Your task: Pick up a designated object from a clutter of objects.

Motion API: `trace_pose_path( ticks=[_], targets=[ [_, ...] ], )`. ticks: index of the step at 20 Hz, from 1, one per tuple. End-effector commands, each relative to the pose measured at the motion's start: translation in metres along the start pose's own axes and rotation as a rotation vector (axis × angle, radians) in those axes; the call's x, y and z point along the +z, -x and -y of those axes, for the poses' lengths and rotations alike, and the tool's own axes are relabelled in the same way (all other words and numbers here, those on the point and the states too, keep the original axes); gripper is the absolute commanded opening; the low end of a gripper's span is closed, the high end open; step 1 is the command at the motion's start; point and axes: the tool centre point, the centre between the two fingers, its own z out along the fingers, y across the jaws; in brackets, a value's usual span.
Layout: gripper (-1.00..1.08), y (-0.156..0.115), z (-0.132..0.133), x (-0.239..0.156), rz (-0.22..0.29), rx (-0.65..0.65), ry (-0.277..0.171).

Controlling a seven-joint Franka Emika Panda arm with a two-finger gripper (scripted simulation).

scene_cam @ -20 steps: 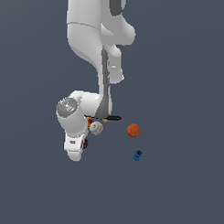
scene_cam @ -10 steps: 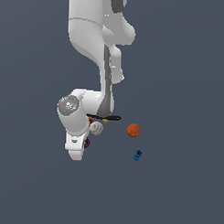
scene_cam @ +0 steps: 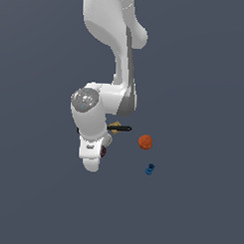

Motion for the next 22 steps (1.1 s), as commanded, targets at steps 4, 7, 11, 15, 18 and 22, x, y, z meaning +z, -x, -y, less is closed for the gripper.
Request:
trace_pose_path(
  ticks=[4,7,11,15,18,22],
  targets=[
    [-1.0,-0.038,-0.005,-0.057,0.001,0.0,0.001],
    [-1.0,-0.06,-0.008,-0.089,0.001,0.0,0.001],
    [-1.0,-0.088,-0.013,-0.131,0.002,0.0,0.001],
    [-1.0,-0.116,-0.017,-0.173,0.002,0.0,0.001],
    [-1.0,-0.137,-0.021,-0.203,0.002,0.0,0.001],
    [-1.0,-0.162,-0.026,-0.241,0.001,0.0,0.001]
  ],
)
